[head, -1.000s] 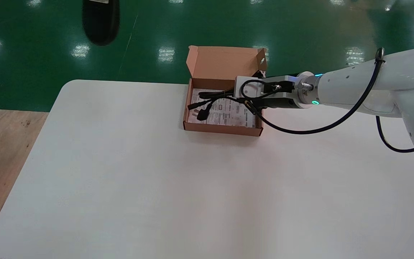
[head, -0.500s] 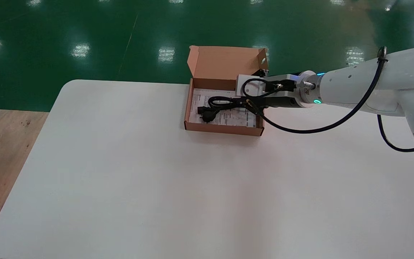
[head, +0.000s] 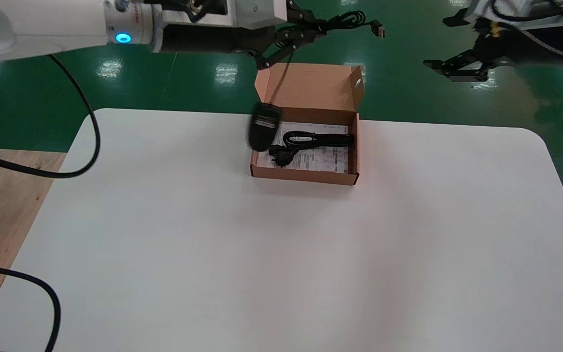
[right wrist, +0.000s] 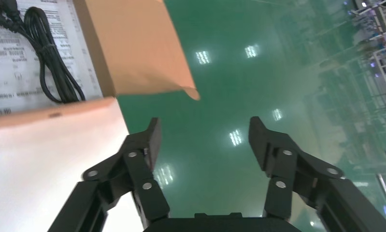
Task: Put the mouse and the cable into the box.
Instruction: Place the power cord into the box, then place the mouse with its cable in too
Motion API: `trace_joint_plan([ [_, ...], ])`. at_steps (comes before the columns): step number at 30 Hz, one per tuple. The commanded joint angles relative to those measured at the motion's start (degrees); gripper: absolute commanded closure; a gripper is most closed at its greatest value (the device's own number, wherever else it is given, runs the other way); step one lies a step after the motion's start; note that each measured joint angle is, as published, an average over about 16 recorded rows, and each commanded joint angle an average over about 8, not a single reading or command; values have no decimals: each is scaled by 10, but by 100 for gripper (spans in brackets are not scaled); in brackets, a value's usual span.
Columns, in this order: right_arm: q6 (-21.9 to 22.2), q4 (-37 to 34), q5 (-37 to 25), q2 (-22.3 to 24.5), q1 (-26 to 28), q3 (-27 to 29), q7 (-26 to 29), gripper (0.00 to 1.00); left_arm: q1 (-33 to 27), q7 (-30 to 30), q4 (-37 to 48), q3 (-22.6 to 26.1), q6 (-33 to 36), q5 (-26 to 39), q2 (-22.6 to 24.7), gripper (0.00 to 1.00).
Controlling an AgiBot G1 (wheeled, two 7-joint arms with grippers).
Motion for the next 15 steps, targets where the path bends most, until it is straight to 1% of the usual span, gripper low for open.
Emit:
trace_joint_plan([
  [1, -21, 0, 1, 26, 19, 1, 1, 0, 9, 16, 26, -2, 7, -6, 22, 100],
  [4, -30, -2, -6, 59, 28, -3, -2, 0, 29, 32, 42, 6, 6, -10, 38, 100],
  [7, -31, -6, -15, 86, 33, -9, -2, 0, 55, 39, 40, 17, -16, -17, 46, 100],
  [11, -25, -10, -26, 113, 39, -16, -4, 0, 88, 32, 16, 39, -82, -33, 50, 100],
  [15, -19, -13, -35, 133, 46, -21, -6, 0, 104, 15, -13, 68, -155, -50, 50, 100],
])
